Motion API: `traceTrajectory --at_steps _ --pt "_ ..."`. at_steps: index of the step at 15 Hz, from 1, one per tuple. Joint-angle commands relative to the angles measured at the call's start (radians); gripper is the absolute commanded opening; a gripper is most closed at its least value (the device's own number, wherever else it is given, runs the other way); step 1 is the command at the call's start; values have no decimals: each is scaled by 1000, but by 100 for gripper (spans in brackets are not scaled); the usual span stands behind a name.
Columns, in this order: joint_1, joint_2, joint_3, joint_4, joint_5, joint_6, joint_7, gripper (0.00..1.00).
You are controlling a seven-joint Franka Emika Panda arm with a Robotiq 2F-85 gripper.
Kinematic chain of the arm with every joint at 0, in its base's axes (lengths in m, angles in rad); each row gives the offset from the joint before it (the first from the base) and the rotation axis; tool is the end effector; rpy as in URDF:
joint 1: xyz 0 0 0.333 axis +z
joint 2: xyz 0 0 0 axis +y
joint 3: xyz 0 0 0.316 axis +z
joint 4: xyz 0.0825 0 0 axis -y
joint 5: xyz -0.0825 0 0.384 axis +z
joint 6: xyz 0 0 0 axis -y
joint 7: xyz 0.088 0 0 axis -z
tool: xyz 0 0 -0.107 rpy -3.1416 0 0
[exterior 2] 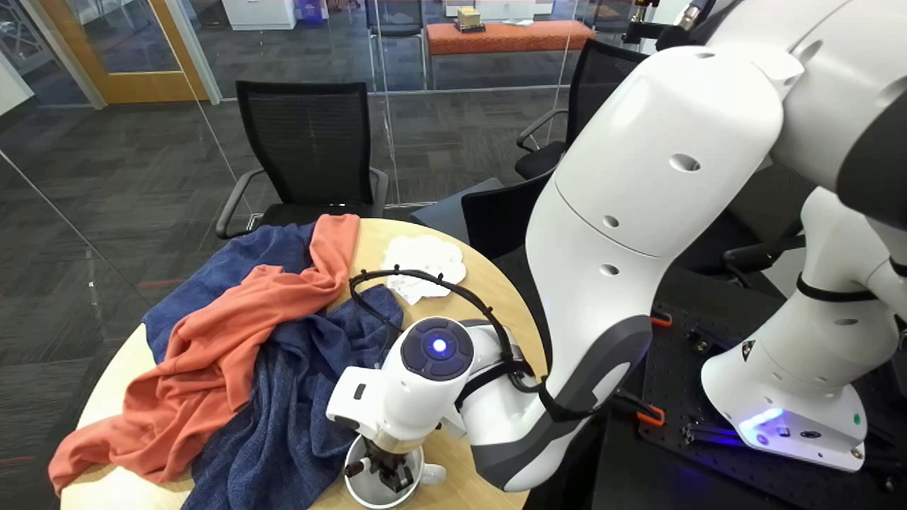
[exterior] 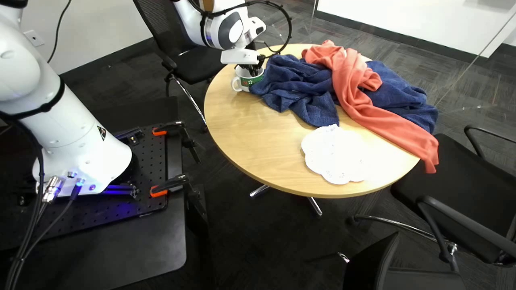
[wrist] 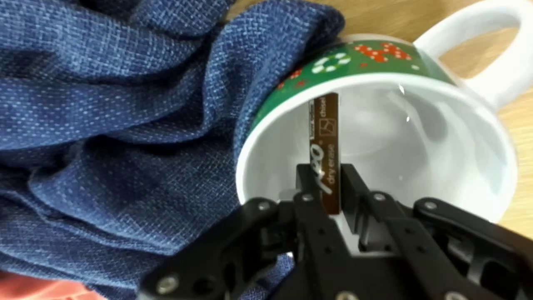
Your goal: Remove the black marker from the white and green mug and put it on the table
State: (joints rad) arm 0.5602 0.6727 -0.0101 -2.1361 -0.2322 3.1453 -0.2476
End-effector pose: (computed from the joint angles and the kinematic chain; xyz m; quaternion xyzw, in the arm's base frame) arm 0.4847 0.3210 0.1199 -0.8572 -0.4870 -0.1674 0.0034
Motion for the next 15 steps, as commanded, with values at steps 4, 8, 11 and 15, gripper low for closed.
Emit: traceTrajectory --at_steps 4,8,11,15 --pt "75 -236 -86 -158 -12 6 136 5" --pt "199 -371 -237 -234 -3 -3 214 5" --pt "363 -388 -491 -209 -91 -51 379 5" --pt "591 -341 -803 -185 -203 -140 599 5"
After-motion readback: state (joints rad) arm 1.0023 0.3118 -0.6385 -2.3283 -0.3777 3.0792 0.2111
